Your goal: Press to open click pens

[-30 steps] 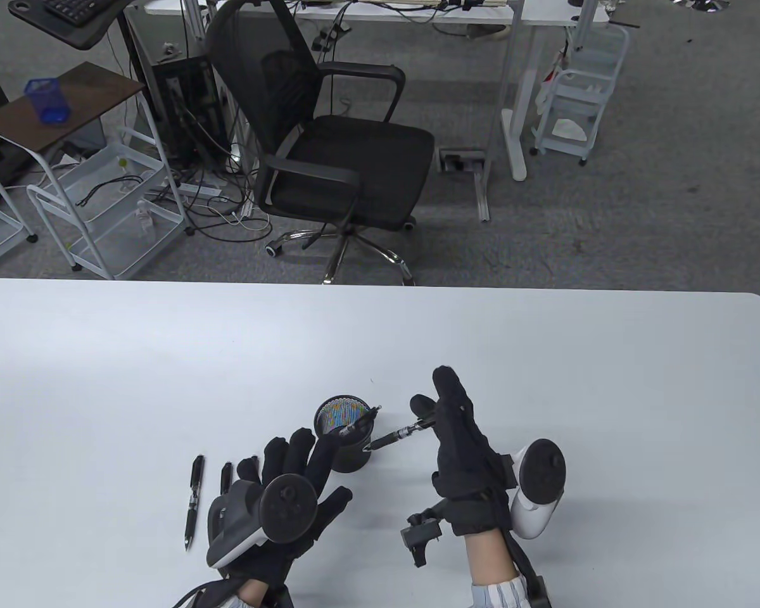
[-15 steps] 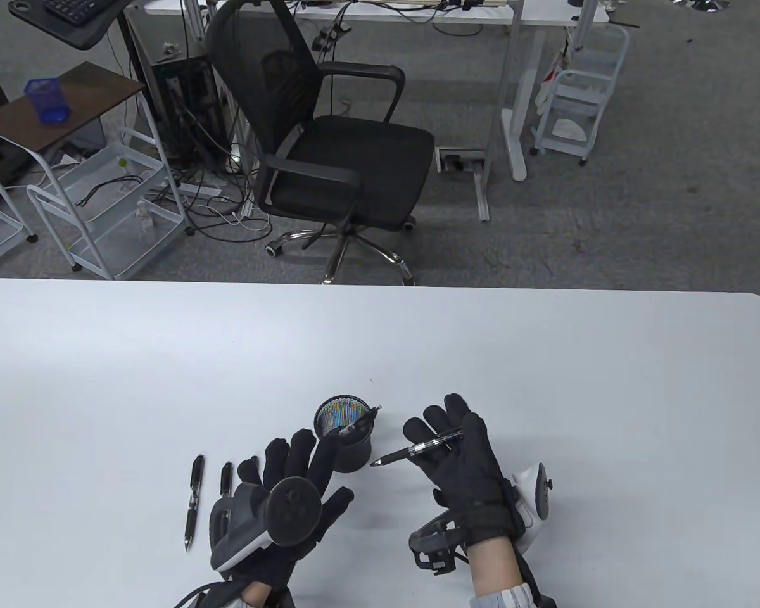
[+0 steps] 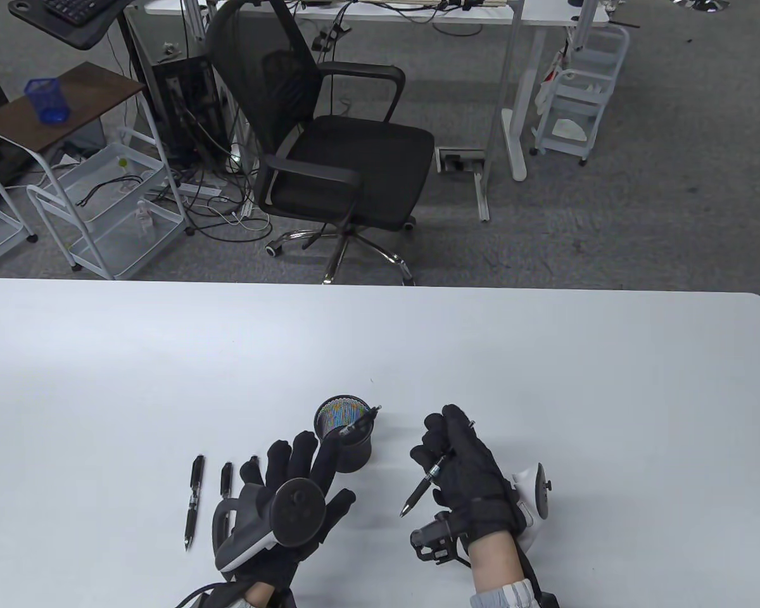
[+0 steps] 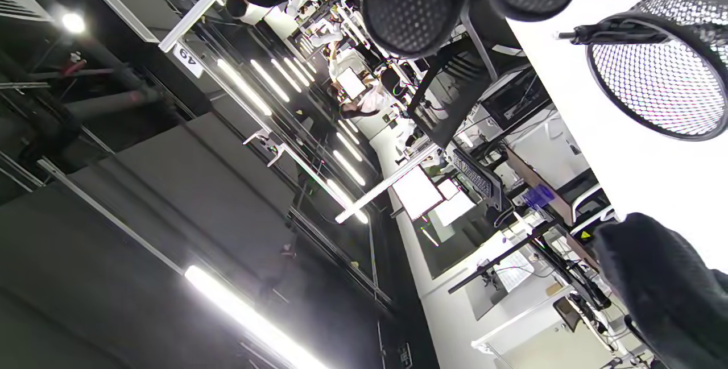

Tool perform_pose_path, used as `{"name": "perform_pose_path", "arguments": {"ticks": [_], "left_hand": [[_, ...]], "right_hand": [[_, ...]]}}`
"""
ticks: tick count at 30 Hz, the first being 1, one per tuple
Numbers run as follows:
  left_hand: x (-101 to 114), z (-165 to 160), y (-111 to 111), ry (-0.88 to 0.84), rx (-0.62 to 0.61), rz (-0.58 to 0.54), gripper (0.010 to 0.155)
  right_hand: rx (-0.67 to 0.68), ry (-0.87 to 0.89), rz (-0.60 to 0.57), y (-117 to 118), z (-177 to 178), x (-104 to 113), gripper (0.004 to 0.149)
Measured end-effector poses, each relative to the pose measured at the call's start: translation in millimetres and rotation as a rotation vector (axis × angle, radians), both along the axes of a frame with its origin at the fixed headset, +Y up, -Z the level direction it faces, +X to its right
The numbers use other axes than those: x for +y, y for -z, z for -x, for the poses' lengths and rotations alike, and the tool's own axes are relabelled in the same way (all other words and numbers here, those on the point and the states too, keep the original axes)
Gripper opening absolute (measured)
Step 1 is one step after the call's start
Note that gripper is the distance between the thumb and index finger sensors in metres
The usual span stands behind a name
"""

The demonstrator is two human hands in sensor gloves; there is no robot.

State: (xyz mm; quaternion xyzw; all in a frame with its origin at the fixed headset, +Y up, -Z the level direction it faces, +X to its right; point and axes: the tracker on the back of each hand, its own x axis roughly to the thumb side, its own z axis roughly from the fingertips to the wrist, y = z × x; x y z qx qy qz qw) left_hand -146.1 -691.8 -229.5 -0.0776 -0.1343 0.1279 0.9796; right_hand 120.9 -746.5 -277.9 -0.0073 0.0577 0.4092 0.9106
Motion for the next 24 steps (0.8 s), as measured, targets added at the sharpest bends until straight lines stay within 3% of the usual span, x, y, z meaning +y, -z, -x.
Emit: {"name": "perform_pose_path", "arguments": {"ticks": [5, 18, 24], "left_hand": [[0, 1, 0, -0.006, 0.002, -0.003, 0.070], [0, 0, 0, -0.008, -0.001, 0.004, 0.069], [0, 0, 0, -0.003, -0.003, 0.010, 0.069]], "right_hand": [[0.056, 0.062, -0.075, 1, 3, 3, 0.050], [0.108, 0.039, -0.073, -2, 9, 4, 0.048], [0.214, 0.182, -0.115, -4, 13, 0, 0.069]]}}
